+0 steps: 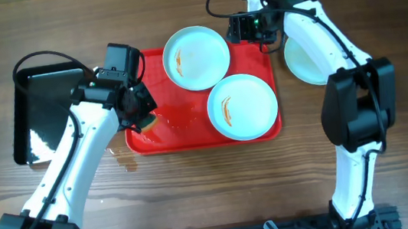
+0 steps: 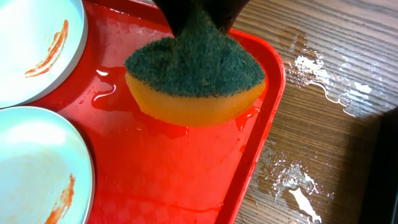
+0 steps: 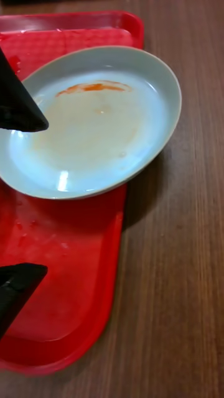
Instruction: Clean dirty plates on tray and stack at the side
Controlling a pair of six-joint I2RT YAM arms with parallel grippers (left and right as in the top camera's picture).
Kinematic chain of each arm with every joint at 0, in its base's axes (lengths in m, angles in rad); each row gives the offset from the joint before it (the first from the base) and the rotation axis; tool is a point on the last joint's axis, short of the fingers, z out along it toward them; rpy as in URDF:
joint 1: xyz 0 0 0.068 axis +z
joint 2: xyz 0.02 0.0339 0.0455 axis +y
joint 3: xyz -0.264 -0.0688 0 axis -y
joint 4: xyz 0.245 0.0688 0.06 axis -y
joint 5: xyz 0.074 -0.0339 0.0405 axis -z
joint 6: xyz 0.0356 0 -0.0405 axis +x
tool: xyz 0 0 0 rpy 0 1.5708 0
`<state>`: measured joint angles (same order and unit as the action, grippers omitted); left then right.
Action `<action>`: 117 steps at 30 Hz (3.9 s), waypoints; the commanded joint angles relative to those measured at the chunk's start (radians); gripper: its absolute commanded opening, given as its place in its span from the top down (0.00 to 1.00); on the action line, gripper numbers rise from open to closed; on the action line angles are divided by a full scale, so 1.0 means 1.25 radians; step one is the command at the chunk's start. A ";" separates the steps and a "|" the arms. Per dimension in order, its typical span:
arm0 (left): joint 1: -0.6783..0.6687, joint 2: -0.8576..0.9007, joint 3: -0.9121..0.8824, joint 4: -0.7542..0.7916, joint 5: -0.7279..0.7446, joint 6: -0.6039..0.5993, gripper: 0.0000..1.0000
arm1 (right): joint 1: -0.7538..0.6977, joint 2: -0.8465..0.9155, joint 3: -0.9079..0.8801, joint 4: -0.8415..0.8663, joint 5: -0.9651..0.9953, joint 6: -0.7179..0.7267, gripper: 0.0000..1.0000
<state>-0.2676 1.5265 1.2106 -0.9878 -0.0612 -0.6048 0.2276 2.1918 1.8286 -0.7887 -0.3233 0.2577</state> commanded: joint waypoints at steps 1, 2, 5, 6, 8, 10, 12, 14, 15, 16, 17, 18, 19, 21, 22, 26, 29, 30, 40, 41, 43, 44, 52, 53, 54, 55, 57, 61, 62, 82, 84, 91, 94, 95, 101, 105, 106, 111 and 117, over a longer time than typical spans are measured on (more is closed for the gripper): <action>0.005 -0.006 -0.002 0.002 -0.005 -0.005 0.96 | 0.032 0.055 0.017 0.017 0.014 0.009 0.34; 0.005 -0.006 -0.002 0.002 -0.005 -0.005 0.96 | 0.038 0.064 0.017 0.025 0.021 0.009 0.36; 0.005 -0.006 -0.002 0.002 -0.005 -0.005 0.96 | 0.054 0.087 0.017 0.045 0.043 0.020 0.40; 0.005 -0.006 -0.002 0.002 -0.005 -0.005 0.96 | 0.056 0.088 0.017 0.050 0.043 0.029 0.42; 0.005 -0.006 -0.002 0.002 -0.005 -0.005 0.96 | 0.065 0.093 0.017 0.065 0.043 0.037 0.51; 0.005 -0.006 -0.002 0.003 -0.005 -0.005 0.96 | 0.070 0.093 0.017 0.065 0.044 0.039 0.53; 0.005 -0.006 -0.002 0.005 -0.005 -0.005 0.96 | 0.072 0.093 0.017 0.065 0.044 0.039 0.53; 0.005 -0.006 -0.002 0.006 -0.005 -0.005 0.96 | 0.072 0.093 0.017 0.063 0.044 0.039 0.58; 0.005 -0.006 -0.002 0.005 -0.005 -0.005 0.96 | 0.072 0.093 0.017 0.061 0.044 0.039 0.60; 0.005 -0.006 -0.002 0.005 -0.005 -0.005 0.96 | 0.073 0.093 0.017 0.059 0.044 0.039 0.64; 0.005 -0.006 -0.002 0.005 -0.005 -0.005 0.96 | 0.074 0.093 0.014 0.059 0.044 0.039 0.64; 0.005 -0.006 -0.002 0.006 -0.005 -0.005 0.96 | 0.076 0.093 0.011 0.059 0.044 0.038 0.64; 0.005 -0.006 -0.002 0.006 -0.005 -0.005 0.96 | 0.078 0.093 0.007 0.059 0.045 0.032 0.62; 0.005 -0.006 -0.002 0.006 -0.005 -0.005 0.96 | 0.086 0.099 -0.002 0.060 0.052 0.030 0.62; 0.005 -0.006 -0.002 0.006 -0.005 -0.005 0.96 | 0.091 0.101 -0.008 0.063 0.052 0.030 0.62; 0.005 -0.006 -0.002 0.006 -0.005 -0.005 0.96 | 0.112 0.113 -0.027 0.082 0.052 0.031 0.64; 0.005 -0.006 -0.002 0.006 -0.005 -0.005 0.96 | 0.126 0.113 -0.027 0.087 0.052 0.031 0.68; 0.005 -0.006 -0.002 0.006 -0.005 -0.005 0.96 | 0.132 0.113 -0.027 0.089 0.051 0.031 0.72; 0.005 -0.006 -0.002 0.012 -0.005 -0.005 0.96 | 0.193 0.113 -0.027 0.074 0.049 0.049 0.83; 0.005 -0.006 -0.002 0.012 -0.005 -0.005 0.96 | 0.198 0.113 -0.027 0.069 0.049 0.049 0.85; 0.005 -0.006 -0.002 0.012 -0.005 -0.005 0.96 | 0.213 0.113 -0.027 0.056 0.049 0.048 0.85; 0.005 -0.006 -0.002 0.012 -0.005 -0.005 0.96 | 0.222 0.113 -0.031 0.053 0.049 0.046 0.85; 0.005 -0.006 -0.002 0.012 -0.005 -0.005 0.96 | 0.274 0.113 -0.059 0.035 0.104 0.067 0.82; 0.005 -0.006 -0.002 0.011 -0.005 -0.005 0.96 | 0.276 0.113 -0.059 0.030 0.134 0.083 0.80; 0.005 -0.006 -0.002 0.010 -0.005 -0.005 0.96 | 0.276 0.113 -0.059 0.028 0.142 0.090 0.77; 0.005 -0.006 -0.002 0.009 -0.005 -0.005 0.96 | 0.276 0.113 -0.059 0.028 0.139 0.090 0.76; 0.005 -0.006 -0.002 0.008 -0.005 -0.005 0.96 | 0.276 0.113 -0.059 0.020 0.139 0.103 0.76; 0.005 -0.006 -0.002 0.013 -0.005 -0.005 0.96 | 0.276 0.113 -0.059 0.004 0.126 0.157 0.89; 0.005 -0.006 -0.002 0.014 -0.005 -0.005 0.96 | 0.276 0.113 -0.061 0.004 0.108 0.165 0.94; 0.005 -0.001 -0.029 0.113 0.055 0.125 0.96 | 0.283 0.113 -0.062 -0.104 0.045 0.002 0.96; 0.005 0.003 -0.051 0.137 0.055 0.125 0.96 | 0.284 0.113 -0.062 -0.109 0.045 0.026 0.96; 0.005 0.035 -0.135 0.249 0.138 0.122 0.96 | 0.284 0.113 -0.062 -0.109 0.044 0.048 0.95; 0.004 0.060 -0.156 0.300 0.165 0.120 0.96 | 0.284 0.113 -0.062 -0.109 0.045 0.048 0.96; 0.004 0.068 -0.161 0.310 0.165 0.117 0.96 | 0.284 0.113 -0.062 -0.109 0.045 0.048 0.96; 0.004 0.139 -0.184 0.347 0.165 0.052 0.96 | 0.284 0.113 -0.062 -0.106 0.045 0.048 0.96; 0.004 0.181 -0.184 0.378 0.164 0.052 0.96 | 0.284 0.113 -0.062 -0.105 0.045 0.048 0.96; 0.004 0.192 -0.184 0.389 0.164 0.052 0.96 | 0.284 0.113 -0.062 -0.106 0.045 0.048 0.96; 0.004 0.219 -0.184 0.402 0.120 0.053 0.96 | 0.284 0.113 -0.062 -0.106 0.045 0.048 0.96; 0.005 0.230 -0.184 0.373 -0.072 0.061 0.96 | 0.284 0.113 -0.062 -0.106 0.045 0.048 0.96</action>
<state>-0.2680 1.7760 0.9882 -0.4953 0.0620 -0.5289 0.5728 2.3039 1.7714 -0.9054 -0.3065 0.3271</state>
